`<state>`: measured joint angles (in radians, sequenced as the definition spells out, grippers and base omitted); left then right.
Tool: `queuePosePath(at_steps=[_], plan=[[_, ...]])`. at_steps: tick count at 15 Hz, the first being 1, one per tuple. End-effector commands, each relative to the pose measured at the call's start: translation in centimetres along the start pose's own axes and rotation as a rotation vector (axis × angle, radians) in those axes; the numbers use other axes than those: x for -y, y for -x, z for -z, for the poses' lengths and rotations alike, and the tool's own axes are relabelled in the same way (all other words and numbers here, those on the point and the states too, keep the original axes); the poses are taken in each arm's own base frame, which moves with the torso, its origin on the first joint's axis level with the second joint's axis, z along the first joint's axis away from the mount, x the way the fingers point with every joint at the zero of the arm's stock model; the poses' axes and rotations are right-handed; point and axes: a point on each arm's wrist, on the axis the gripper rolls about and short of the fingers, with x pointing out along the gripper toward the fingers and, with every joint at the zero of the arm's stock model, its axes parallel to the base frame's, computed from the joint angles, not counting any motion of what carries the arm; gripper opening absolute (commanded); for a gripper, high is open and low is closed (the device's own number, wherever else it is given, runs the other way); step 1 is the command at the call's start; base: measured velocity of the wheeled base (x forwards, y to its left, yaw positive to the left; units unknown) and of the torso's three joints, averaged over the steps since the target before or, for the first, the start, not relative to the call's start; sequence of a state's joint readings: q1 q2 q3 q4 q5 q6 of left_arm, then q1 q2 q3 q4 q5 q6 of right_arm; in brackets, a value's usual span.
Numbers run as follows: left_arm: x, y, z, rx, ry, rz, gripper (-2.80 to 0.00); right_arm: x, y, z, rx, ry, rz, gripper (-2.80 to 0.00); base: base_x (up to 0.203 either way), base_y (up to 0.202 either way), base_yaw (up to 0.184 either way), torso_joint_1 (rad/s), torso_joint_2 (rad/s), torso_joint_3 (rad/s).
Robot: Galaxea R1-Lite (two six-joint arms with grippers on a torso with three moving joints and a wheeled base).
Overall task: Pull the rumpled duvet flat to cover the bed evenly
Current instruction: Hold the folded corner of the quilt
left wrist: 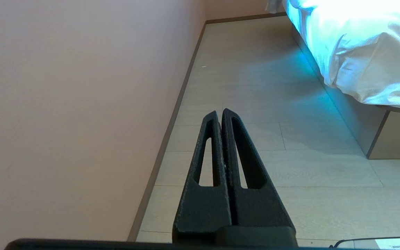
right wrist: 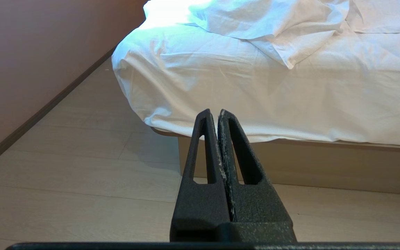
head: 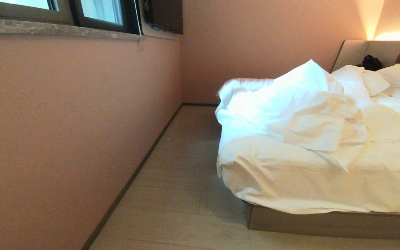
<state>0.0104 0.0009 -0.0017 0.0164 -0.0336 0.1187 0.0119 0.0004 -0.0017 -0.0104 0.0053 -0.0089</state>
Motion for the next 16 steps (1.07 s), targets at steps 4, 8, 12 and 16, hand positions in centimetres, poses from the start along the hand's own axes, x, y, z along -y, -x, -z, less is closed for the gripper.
queuePosePath(at_steps=[4,8,12,16], plan=[[-0.01,-0.01,0.01,-0.002,0.002,-0.003,-2.80,0.00,0.00,0.00,0.001,0.000,-0.001,-2.80,0.000,0.000,0.000,0.000,0.00,0.000],[-0.01,-0.01,0.01,-0.002,0.004,-0.006,-2.80,0.00,0.00,0.00,0.001,0.000,-0.001,-2.80,0.001,-0.060,-0.002,0.000,0.00,0.001],[-0.01,-0.01,0.01,-0.002,0.002,-0.006,-2.80,0.00,0.00,0.00,0.001,0.000,-0.001,-2.80,0.000,-0.194,-0.001,0.003,0.00,0.002],[-0.01,-0.01,0.01,-0.002,0.002,-0.006,-2.80,0.00,0.00,0.00,0.001,0.000,-0.001,-2.80,0.000,-0.194,-0.001,0.000,0.00,0.003]])
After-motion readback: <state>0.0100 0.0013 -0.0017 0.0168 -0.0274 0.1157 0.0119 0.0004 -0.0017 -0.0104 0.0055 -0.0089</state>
